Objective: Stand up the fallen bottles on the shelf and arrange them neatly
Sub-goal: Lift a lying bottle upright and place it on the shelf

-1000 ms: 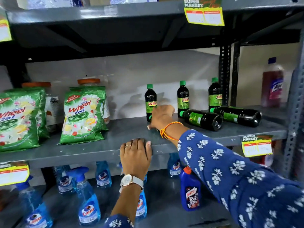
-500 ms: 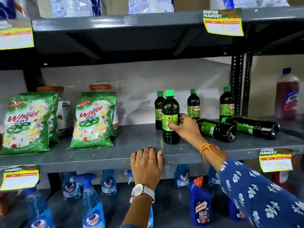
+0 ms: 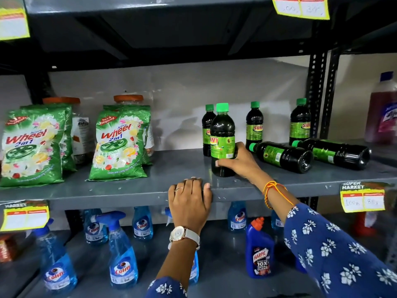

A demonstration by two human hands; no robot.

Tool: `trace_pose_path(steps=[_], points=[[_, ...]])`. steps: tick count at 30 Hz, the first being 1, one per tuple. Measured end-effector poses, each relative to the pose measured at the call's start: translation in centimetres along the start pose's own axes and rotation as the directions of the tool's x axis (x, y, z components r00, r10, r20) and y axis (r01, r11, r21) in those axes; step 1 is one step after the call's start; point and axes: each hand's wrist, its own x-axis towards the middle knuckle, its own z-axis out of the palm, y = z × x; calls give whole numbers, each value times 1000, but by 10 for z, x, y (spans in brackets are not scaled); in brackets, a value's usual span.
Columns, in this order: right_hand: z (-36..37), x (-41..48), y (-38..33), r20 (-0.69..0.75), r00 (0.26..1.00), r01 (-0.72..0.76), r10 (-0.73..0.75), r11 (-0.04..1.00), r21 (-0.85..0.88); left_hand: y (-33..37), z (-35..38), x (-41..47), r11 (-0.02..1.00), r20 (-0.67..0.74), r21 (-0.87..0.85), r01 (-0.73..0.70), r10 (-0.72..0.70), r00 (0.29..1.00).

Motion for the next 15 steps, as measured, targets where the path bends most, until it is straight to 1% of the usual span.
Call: trace_pose_path(steps=[2, 4, 8, 12, 15], points=[[-2, -1, -1, 61, 998, -17, 10, 992, 122, 0, -1, 0, 1000, 6, 4, -2, 2, 1000], [-3, -2, -1, 103, 995, -20, 0, 981, 195, 0, -2, -1, 1000, 21, 3, 0, 0, 1000], [-2, 0, 2, 31, 1000, -4, -1, 985, 171, 1, -3, -1, 1000, 56, -2, 13, -13, 998], [-2, 1, 5, 70, 997, -31, 15, 972, 232, 0, -3, -1, 1000, 50, -2, 4, -4, 999], [-2, 0, 1, 58, 998, -28, 14, 968, 251, -1, -3, -1, 1000, 46, -9, 8, -8, 999]])
